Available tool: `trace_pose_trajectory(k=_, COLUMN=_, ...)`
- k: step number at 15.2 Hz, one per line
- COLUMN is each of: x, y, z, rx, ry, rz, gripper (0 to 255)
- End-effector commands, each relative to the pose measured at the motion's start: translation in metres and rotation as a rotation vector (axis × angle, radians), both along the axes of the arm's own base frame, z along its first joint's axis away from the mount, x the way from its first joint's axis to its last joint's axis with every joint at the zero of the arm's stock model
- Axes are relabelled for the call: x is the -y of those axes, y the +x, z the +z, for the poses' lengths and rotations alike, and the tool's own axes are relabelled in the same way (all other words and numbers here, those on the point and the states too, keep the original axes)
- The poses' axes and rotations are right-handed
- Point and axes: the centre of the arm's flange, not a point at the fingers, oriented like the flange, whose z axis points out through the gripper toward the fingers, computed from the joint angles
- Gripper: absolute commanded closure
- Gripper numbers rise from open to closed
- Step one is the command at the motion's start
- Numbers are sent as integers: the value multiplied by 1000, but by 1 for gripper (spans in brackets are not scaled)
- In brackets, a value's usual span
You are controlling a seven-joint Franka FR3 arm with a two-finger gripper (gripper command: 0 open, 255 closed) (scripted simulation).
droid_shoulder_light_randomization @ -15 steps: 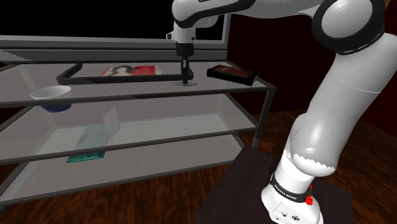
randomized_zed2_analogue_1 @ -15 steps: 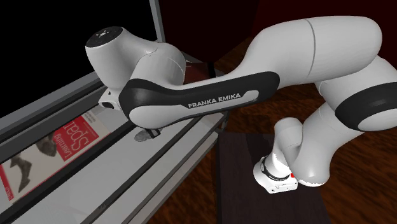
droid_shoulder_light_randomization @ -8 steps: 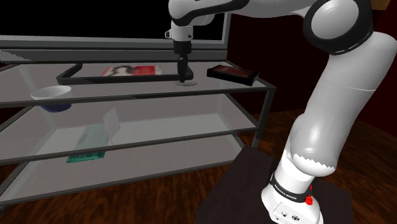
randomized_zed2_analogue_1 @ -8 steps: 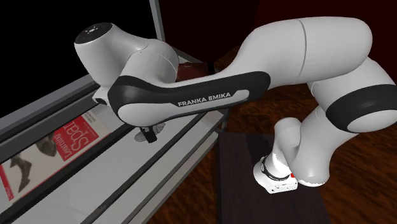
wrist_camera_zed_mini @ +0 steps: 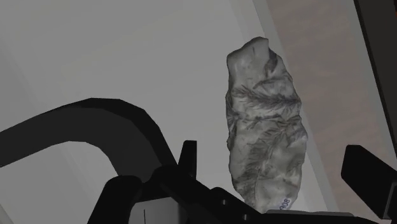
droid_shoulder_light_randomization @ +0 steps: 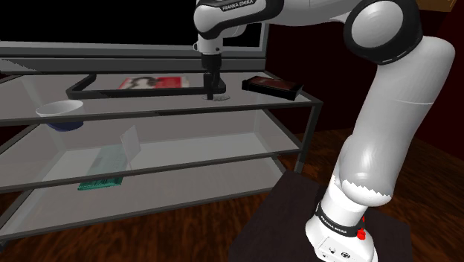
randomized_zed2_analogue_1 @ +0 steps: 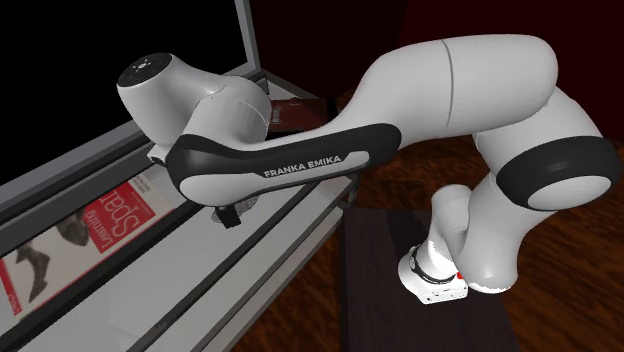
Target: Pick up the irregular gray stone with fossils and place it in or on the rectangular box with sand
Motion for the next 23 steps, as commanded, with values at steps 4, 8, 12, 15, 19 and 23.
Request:
trace_pose_trajectory(k=4, x=-1, y=0, z=-9, rx=0, ry=0, rz=0, gripper=0)
trace_pose_trajectory(k=8, x=-1, y=0, z=-9, rx=0, ry=0, rz=0, gripper=0)
trace_pose_trajectory(k=12, x=-1, y=-1, z=-10, rx=0, ry=0, rz=0, gripper=255)
trace_pose_trajectory(k=15, x=0, y=-1, z=-8, rx=0, ry=0, rz=-1, gripper=255)
trace_pose_trajectory(k=19, x=-1, y=0, z=-4, rx=0, ry=0, rz=0, gripper=255)
trace_pose_trajectory(k=23, x=-1, y=0, z=17, rx=0, ry=0, rz=0, gripper=255)
